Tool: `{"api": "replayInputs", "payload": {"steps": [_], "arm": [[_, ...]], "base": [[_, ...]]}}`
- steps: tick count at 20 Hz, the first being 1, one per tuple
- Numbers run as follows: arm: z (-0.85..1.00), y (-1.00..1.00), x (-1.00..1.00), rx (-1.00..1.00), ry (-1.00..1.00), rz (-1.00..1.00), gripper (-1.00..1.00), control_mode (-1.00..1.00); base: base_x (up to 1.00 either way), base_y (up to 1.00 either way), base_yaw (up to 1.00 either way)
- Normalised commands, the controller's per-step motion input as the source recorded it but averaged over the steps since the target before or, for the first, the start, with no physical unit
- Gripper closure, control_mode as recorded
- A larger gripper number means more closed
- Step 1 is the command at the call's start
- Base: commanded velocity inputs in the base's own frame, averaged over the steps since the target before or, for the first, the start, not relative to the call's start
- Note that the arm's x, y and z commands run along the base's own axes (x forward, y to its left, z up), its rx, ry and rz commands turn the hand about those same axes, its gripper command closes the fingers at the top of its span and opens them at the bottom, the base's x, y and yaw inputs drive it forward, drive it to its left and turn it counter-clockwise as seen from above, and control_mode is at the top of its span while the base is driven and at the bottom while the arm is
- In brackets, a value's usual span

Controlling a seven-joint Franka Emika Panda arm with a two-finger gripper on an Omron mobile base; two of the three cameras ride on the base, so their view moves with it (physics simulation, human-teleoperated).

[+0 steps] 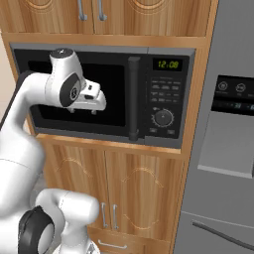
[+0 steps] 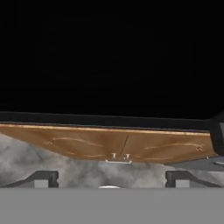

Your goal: Pick the eggplant from the counter and place it in the microwave. Then turn on the microwave.

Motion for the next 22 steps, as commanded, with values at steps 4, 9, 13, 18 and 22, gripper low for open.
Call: {"api": "replayInputs", "payload": {"steps": [4,9,13,18,22], "arm": [[0.01,-0.3,-0.21,0.0,-0.24,0.0,-1.0,-1.0],[0.03,-0.28,-0.28,0.0,-0.28,0.0,-1.0,-1.0],[0.06,-0.25,-0.29,0.0,-0.3,0.0,-1.0,-1.0],[0.08,-0.26,-0.28,0.0,-0.29,0.0,-1.0,-1.0],[0.07,-0.3,-0.28,0.0,-0.28,0.0,-1.0,-1.0]], "base": [[0.0,0.0,0.0],[0.0,0.0,0.0],[0.0,0.0,0.0],[0.0,0.0,0.0],[0.0,0.0,0.0]]}}
